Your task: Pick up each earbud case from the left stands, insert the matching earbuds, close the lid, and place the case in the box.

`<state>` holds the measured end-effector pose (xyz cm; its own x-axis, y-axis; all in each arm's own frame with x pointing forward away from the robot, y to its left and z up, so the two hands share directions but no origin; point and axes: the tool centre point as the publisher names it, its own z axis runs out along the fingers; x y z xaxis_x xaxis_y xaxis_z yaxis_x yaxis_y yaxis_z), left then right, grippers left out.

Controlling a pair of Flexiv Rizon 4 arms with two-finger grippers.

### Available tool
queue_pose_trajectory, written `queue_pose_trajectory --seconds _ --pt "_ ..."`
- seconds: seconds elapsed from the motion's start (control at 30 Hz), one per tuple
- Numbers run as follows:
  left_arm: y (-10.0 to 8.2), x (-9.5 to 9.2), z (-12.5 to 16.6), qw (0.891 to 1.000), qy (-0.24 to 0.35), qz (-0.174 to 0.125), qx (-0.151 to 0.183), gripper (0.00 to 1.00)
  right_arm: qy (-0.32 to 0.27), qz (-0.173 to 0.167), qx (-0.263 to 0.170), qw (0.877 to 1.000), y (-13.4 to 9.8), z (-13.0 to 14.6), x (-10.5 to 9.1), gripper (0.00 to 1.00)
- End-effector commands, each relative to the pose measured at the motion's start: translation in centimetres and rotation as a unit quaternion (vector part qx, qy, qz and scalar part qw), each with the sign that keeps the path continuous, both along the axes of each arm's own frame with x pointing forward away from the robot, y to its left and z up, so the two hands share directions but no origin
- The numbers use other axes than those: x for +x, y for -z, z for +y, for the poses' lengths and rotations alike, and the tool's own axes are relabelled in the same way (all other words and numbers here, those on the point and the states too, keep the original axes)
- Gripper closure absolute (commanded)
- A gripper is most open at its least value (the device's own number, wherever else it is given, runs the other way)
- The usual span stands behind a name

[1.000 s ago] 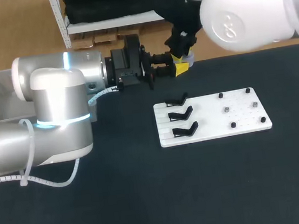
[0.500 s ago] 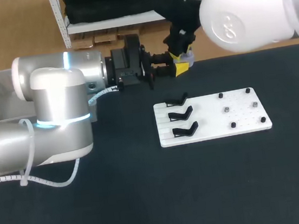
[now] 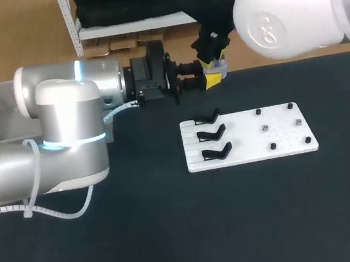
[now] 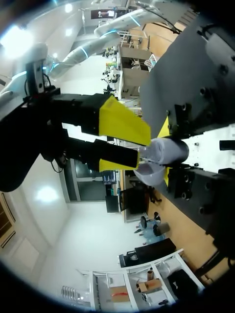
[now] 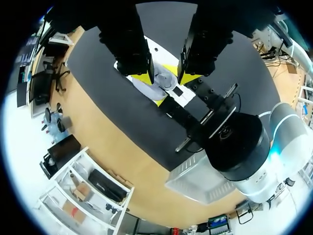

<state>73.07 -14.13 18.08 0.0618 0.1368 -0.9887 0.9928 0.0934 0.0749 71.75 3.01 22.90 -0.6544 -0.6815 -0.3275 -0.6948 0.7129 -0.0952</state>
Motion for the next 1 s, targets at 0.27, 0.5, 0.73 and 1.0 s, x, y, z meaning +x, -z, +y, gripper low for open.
queue_pose_trajectory --seconds 0.27,0.5,0.73,1.0 --pt "0.1 -0.2 0.0 1.0 -0.003 -0.003 -0.004 1.0 0.052 -0.038 0.064 0.996 -2.9 0.1 2.4 0.61" --pt "0.1 -0.2 0.0 1.0 -0.003 -0.003 -0.004 1.0 0.118 -0.039 0.08 0.989 -0.6 0.3 6.2 0.6" --pt "0.1 -0.2 0.0 1.0 -0.003 -0.003 -0.004 1.0 0.144 -0.021 0.073 0.987 1.2 -1.1 6.1 0.61" --pt "0.1 -0.2 0.0 1.0 -0.003 -0.003 -0.004 1.0 0.141 -0.019 0.068 0.987 0.9 -2.1 3.8 0.6"
